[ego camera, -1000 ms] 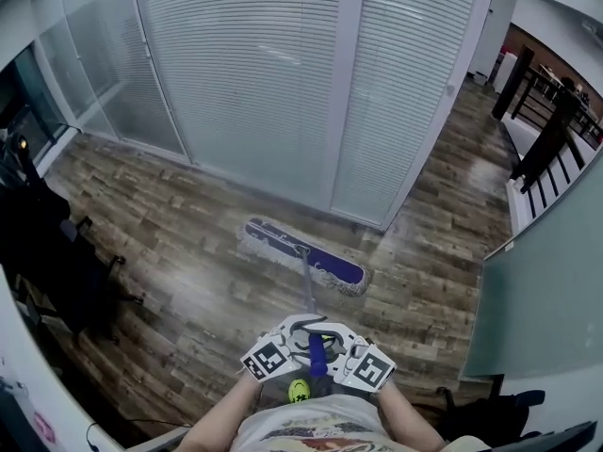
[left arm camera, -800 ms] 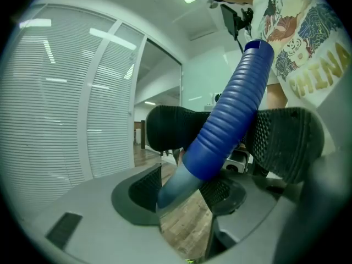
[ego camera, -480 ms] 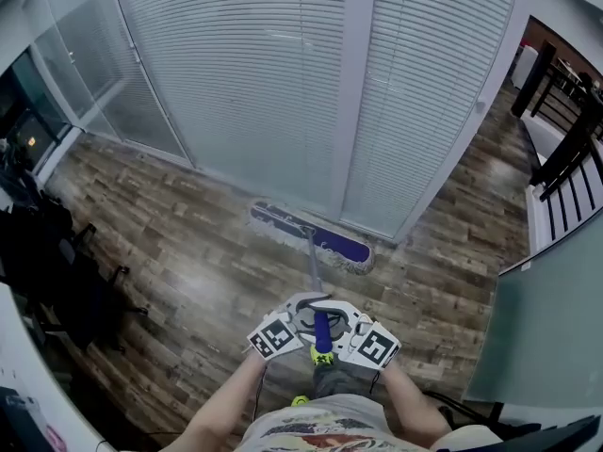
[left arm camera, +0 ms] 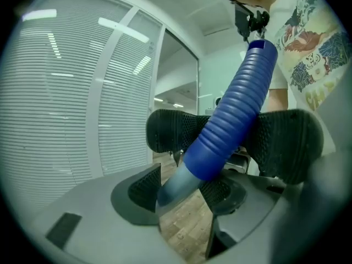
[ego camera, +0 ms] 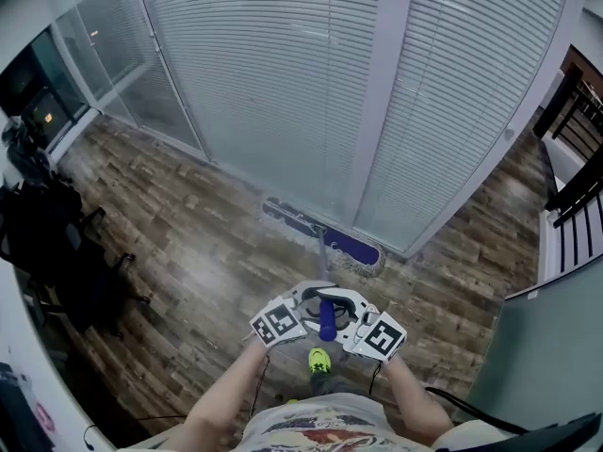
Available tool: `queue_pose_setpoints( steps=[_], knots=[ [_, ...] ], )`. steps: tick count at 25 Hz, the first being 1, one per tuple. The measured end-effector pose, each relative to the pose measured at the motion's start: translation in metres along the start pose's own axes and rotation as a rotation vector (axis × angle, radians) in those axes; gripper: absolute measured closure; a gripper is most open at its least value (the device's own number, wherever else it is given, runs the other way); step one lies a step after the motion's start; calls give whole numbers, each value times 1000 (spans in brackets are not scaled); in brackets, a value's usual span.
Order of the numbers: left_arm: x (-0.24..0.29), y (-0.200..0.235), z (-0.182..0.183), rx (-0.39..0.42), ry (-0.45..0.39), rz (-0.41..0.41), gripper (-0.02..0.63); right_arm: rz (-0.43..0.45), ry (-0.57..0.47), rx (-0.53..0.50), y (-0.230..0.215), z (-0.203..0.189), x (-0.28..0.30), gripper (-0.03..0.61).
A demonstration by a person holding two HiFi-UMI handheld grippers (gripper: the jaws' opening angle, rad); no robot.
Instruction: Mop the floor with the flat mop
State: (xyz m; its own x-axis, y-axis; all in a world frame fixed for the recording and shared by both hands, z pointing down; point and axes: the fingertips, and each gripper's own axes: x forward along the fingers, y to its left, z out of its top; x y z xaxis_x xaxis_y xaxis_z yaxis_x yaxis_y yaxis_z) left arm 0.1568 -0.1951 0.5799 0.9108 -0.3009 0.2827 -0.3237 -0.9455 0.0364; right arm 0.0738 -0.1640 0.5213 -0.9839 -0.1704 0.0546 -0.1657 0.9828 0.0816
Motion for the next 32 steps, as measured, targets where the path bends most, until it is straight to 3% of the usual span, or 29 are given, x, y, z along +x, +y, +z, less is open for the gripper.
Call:
queue_pose_setpoints(
  steps=[10, 24, 32],
  knots=[
    [-57, -74, -28, -47, 4, 41, 416, 20, 43, 34, 100, 0, 16, 356],
    [-174, -324, -80, -56, -5, 81, 413, 63, 73, 3, 384, 13, 6, 356],
    [-194, -433, -84, -89, -1, 144, 413, 128, 68, 13, 492, 27, -34, 356]
  ],
)
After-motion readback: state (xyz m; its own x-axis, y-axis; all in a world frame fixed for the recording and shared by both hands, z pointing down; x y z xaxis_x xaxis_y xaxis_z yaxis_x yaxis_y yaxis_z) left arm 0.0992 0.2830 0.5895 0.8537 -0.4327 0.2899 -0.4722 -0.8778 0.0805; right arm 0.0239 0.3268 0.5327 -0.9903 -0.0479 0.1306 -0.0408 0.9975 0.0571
